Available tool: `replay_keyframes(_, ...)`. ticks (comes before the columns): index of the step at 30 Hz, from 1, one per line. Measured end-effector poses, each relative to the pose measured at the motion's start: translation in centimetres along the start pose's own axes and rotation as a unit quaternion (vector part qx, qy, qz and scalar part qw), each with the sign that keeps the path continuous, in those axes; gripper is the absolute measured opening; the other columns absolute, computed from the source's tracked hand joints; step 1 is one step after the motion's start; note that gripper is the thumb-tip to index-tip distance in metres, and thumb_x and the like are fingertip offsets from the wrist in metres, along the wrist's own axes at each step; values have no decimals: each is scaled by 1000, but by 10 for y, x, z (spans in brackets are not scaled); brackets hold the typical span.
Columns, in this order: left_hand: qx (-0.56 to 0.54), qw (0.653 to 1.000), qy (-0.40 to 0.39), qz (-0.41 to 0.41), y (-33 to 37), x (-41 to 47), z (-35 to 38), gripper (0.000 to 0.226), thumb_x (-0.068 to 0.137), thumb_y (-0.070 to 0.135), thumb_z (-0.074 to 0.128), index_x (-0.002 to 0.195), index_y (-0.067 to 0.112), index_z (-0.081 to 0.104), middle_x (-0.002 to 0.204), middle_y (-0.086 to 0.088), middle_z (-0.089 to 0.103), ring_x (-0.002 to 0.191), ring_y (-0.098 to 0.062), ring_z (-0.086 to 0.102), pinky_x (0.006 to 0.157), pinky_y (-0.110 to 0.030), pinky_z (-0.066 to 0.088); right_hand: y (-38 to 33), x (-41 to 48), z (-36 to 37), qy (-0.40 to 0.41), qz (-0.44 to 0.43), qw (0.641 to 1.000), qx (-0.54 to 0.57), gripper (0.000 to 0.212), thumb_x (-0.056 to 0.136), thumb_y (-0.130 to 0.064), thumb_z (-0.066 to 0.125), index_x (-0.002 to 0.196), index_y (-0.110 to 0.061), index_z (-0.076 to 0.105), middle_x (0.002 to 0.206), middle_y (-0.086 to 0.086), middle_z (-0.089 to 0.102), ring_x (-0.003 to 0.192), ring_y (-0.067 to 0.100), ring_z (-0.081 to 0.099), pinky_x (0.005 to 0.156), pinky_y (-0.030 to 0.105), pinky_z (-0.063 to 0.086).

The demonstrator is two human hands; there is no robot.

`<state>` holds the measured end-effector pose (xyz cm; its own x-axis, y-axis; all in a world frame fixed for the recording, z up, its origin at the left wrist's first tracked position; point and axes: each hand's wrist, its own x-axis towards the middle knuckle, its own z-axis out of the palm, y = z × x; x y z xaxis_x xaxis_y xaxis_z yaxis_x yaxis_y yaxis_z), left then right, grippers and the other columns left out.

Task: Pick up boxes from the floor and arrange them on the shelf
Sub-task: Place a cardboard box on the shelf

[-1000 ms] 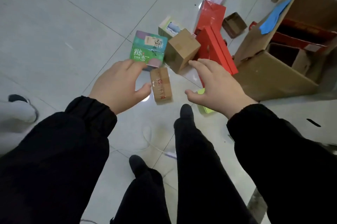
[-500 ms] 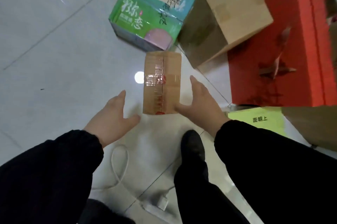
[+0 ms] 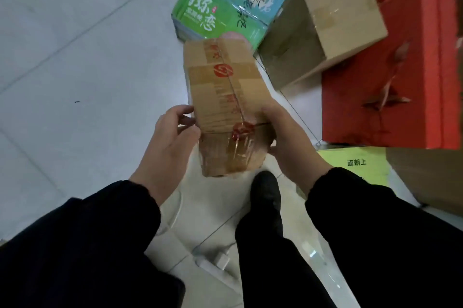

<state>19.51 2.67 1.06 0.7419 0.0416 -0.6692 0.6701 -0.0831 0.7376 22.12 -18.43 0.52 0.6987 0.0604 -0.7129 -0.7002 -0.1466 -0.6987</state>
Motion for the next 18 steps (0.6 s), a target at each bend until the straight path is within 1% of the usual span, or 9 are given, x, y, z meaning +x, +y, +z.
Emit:
replay_keyframes(2, -41, 999, 4, 11, 50, -51, -20, 44, 78, 25, 44, 116, 42, 60, 126, 1, 53, 106, -12, 58, 100, -46, 52, -52, -51, 3, -32, -18, 999, 33, 31, 97, -47, 47, 87, -59, 73, 92, -30, 72, 91, -10, 67, 91, 42, 52)
replay_keyframes(3, -54, 998, 8, 22, 77, -75, -29, 46, 79, 24, 43, 116, 45, 59, 129, 3, 51, 106, -11, 58, 98, -45, 52, -80, -78, 6, -53, -32, 997, 40, 22, 90, -52, 52, 93, -57, 73, 95, -30, 72, 93, -10, 67, 89, 41, 52)
replay_keyframes(6, -50, 996, 18, 74, 150, -157, -63, 49, 87, 16, 43, 112, 55, 59, 135, 14, 52, 116, -8, 61, 94, -46, 57, -159, -154, 16, -81, -95, 992, 11, 52, 80, -51, 65, 127, -29, 64, 108, -9, 74, 102, 10, 71, 78, 34, 58)
replay_keyframes(9, 0, 988, 42, 150, 206, -250, -105, 55, 97, 6, 49, 122, 54, 51, 140, 11, 50, 117, -15, 62, 84, -41, 61, -232, -228, 34, -120, -138, 983, -18, 66, 86, -47, 70, 136, -6, 57, 116, 7, 73, 108, 25, 71, 81, 36, 59)
replay_keyframes(11, 26, 979, 80, 188, 230, -311, -135, 58, 99, 8, 60, 129, 55, 45, 144, 9, 46, 120, -21, 61, 81, -39, 62, -270, -267, 55, -172, -154, 972, -55, 67, 87, -51, 65, 139, -9, 55, 123, 7, 72, 115, 26, 70, 89, 43, 59)
replay_keyframes(13, 20, 970, 134, 201, 247, -369, -166, 61, 97, 10, 66, 134, 53, 43, 145, 9, 45, 120, -22, 60, 79, -38, 62, -305, -304, 85, -214, -180, 955, -102, 77, 79, -64, 70, 139, -17, 57, 121, -2, 73, 116, 21, 69, 96, 49, 57)
replay_keyframes(14, 8, 965, 164, 202, 253, -398, -180, 62, 95, 12, 68, 136, 51, 43, 145, 8, 45, 119, -23, 61, 78, -37, 63, -320, -321, 103, -233, -193, 947, -109, 81, 74, -67, 71, 137, -18, 57, 116, -8, 73, 112, 16, 69, 93, 43, 58)
replay_keyframes(16, -8, 949, 236, 208, 263, -458, -205, 65, 86, 25, 75, 136, 51, 43, 144, 7, 46, 115, -23, 62, 77, -35, 62, -348, -356, 143, -307, -229, 917, -111, 71, 77, -60, 66, 134, -19, 59, 114, -11, 73, 108, 12, 70, 80, 29, 58)
replay_keyframes(18, -19, 919, 330, 215, 266, -521, -223, 71, 76, 36, 78, 136, 51, 43, 142, 5, 48, 105, -16, 64, 79, -38, 61, -374, -395, 185, -377, -249, 884, -123, 71, 79, -59, 67, 138, -21, 57, 126, -7, 71, 119, 16, 67, 91, 36, 55)
